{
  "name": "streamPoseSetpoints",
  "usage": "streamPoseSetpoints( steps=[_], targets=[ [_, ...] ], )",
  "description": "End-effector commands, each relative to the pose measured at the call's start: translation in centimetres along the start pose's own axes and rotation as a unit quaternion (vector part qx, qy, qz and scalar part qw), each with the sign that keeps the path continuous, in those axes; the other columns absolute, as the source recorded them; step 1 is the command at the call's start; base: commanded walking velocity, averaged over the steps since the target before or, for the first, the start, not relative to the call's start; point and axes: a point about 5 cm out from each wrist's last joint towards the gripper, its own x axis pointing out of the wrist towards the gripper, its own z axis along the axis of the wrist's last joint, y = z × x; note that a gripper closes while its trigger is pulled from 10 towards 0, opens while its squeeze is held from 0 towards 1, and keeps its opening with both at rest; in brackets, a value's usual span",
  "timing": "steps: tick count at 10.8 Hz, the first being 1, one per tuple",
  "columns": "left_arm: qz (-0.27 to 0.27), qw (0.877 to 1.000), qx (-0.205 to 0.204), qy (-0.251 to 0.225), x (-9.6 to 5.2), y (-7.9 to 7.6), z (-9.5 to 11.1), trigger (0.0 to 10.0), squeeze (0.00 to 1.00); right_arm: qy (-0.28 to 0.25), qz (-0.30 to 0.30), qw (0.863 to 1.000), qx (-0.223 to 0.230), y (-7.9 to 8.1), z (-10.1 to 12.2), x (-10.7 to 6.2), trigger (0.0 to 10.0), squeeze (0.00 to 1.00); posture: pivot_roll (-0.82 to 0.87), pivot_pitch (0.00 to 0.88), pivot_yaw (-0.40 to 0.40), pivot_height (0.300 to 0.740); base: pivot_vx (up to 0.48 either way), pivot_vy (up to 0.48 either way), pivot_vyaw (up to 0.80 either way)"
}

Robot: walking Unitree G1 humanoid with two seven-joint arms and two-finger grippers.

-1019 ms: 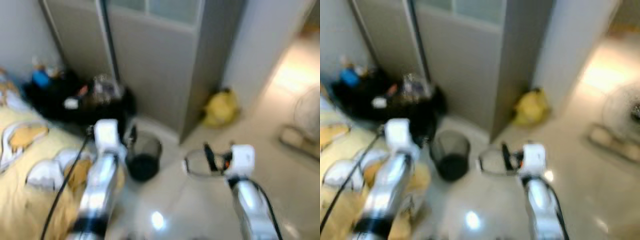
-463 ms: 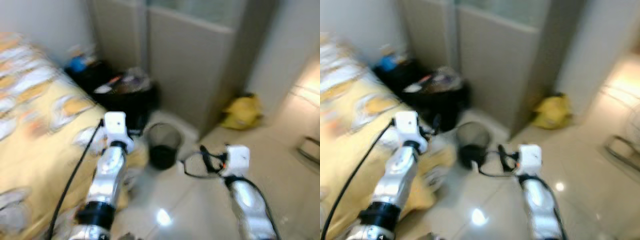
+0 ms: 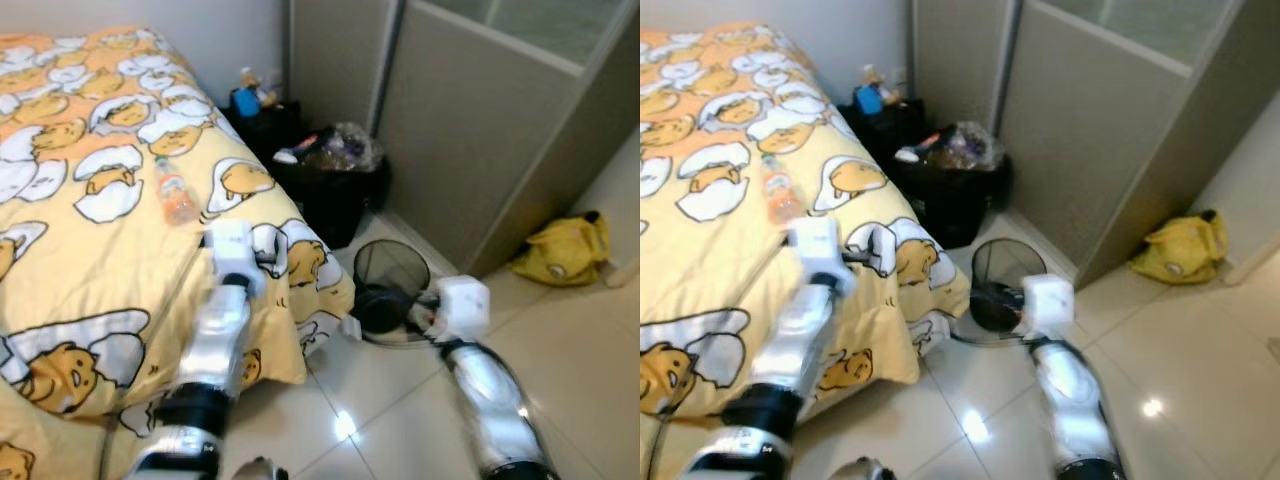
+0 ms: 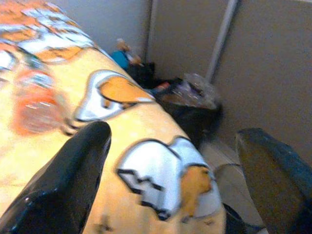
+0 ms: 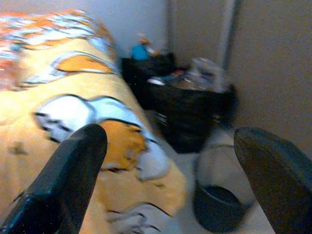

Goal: Clean up the room

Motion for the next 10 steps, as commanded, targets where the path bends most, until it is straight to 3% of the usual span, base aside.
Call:
streamPoseSetpoints(
  steps=[1,3,4,5,7,8,10],
  targets=[
    [-0.008,1.000,0.008,-0.015,-0.2,-0.6,0.2,10.0,0.00,0.002,-0.014,1.000,0.001,-0.9,-0.1,-0.3,10.0,0.13,-0.01,0.000,-0.013,0.740,0.000,0.000,0.59],
    [-0.006,0.999,0.038,-0.022,-3.0,2.4,-1.4,10.0,0.00,-0.017,-0.075,0.997,-0.030,-2.9,1.0,-0.7,10.0,0.13,-0.02,0.000,-0.006,0.740,0.000,0.000,0.58],
    [-0.019,0.997,0.076,-0.023,-4.7,3.4,-2.4,10.0,0.00,0.004,-0.081,0.993,-0.089,-3.6,0.6,-1.2,10.0,0.13,-0.02,0.000,0.002,0.740,0.000,0.000,0.58],
    [-0.019,0.996,0.089,-0.011,-5.0,3.1,-2.8,10.0,0.00,0.014,-0.078,0.992,-0.094,-3.8,0.3,-1.3,10.0,0.16,-0.02,0.000,0.004,0.740,0.000,0.000,0.57],
    [0.008,0.999,0.027,-0.025,-2.6,1.6,-1.0,10.0,0.00,0.026,-0.074,0.994,-0.076,-3.4,-0.1,-0.7,10.0,0.23,-0.02,0.000,0.002,0.740,0.000,-0.186,0.57],
    [-0.001,0.999,0.033,-0.028,-2.2,0.7,-0.6,10.0,0.00,0.030,-0.055,0.996,-0.060,-2.5,-0.4,-0.6,10.0,0.23,-0.02,0.000,0.004,0.740,0.000,-0.428,0.52],
    [0.001,0.999,0.046,-0.017,-2.3,0.8,-0.8,10.0,0.00,0.025,-0.023,0.998,-0.043,-1.6,-0.5,-0.5,10.0,0.23,-0.01,0.000,-0.006,0.740,0.000,-0.426,0.52]
  ],
)
